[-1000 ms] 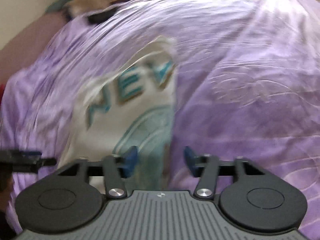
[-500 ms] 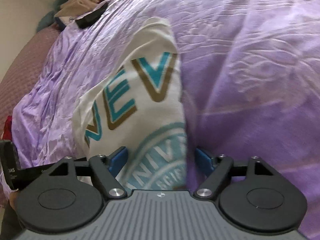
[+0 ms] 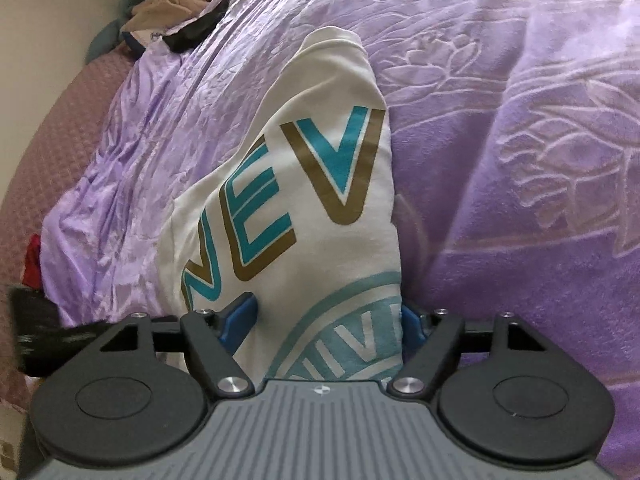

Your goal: Fold small clothes

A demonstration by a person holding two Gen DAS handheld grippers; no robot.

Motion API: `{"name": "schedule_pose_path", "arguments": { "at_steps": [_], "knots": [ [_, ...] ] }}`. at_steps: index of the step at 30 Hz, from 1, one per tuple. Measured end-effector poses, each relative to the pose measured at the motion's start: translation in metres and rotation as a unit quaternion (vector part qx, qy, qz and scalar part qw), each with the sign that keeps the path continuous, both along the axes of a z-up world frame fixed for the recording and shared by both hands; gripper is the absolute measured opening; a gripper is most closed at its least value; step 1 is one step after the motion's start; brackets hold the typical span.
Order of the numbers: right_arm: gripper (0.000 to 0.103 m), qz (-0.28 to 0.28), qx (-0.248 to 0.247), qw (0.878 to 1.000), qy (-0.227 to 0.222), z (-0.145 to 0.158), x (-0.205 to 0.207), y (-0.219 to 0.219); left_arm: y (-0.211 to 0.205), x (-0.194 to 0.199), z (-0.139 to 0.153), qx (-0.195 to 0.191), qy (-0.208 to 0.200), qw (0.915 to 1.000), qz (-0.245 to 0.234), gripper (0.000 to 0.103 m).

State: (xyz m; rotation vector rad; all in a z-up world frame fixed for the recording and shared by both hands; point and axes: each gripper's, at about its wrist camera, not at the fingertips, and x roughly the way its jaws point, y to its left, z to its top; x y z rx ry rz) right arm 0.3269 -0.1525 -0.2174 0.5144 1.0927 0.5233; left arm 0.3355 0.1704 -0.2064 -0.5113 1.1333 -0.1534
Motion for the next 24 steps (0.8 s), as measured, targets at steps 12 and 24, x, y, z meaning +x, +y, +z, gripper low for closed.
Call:
{"name": "schedule_pose_path", "arguments": {
  "at_steps": [12, 24],
  "knots": [
    [0.033, 0.019, -0.035, 0.997, -0.063, 0.021, -0.013, 0.017, -0.040, 0.003, 0.029, 0.071, -0.053, 0.9958, -0.024, 0.022],
    [0.028, 0.008, -0.037, 0.989, -0.141, 0.106, -0.039, -0.020, -0.092, -0.016, 0.078, -0.014, -0.098, 0.9942, -0.042, 0.011]
  ]
}}
